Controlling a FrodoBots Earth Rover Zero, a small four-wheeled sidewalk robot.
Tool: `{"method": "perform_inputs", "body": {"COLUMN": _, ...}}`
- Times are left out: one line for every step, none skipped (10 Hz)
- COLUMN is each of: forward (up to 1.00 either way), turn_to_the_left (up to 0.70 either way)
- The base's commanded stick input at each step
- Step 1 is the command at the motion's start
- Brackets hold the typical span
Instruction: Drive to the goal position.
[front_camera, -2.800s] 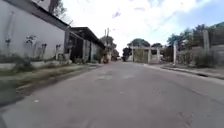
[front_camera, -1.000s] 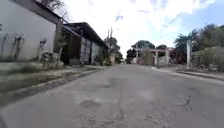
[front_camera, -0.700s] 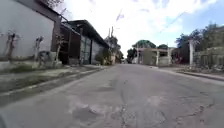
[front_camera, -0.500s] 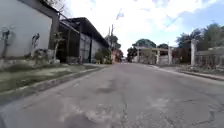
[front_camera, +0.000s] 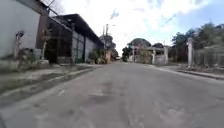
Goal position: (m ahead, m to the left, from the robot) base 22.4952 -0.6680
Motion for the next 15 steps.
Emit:
{"method": "perform_inputs", "body": {"forward": 1.00, "turn_to_the_left": 0.00}}
{"method": "perform_inputs", "body": {"forward": 1.00, "turn_to_the_left": 0.00}}
{"method": "perform_inputs", "body": {"forward": 1.00, "turn_to_the_left": 0.09}}
{"method": "perform_inputs", "body": {"forward": 1.00, "turn_to_the_left": 0.02}}
{"method": "perform_inputs", "body": {"forward": 1.00, "turn_to_the_left": 0.00}}
{"method": "perform_inputs", "body": {"forward": 1.00, "turn_to_the_left": 0.00}}
{"method": "perform_inputs", "body": {"forward": 1.00, "turn_to_the_left": 0.00}}
{"method": "perform_inputs", "body": {"forward": 1.00, "turn_to_the_left": 0.00}}
{"method": "perform_inputs", "body": {"forward": 1.00, "turn_to_the_left": 0.00}}
{"method": "perform_inputs", "body": {"forward": 1.00, "turn_to_the_left": 0.00}}
{"method": "perform_inputs", "body": {"forward": 1.00, "turn_to_the_left": 0.00}}
{"method": "perform_inputs", "body": {"forward": 1.00, "turn_to_the_left": 0.00}}
{"method": "perform_inputs", "body": {"forward": 1.00, "turn_to_the_left": 0.00}}
{"method": "perform_inputs", "body": {"forward": 1.00, "turn_to_the_left": 0.00}}
{"method": "perform_inputs", "body": {"forward": 1.00, "turn_to_the_left": 0.00}}
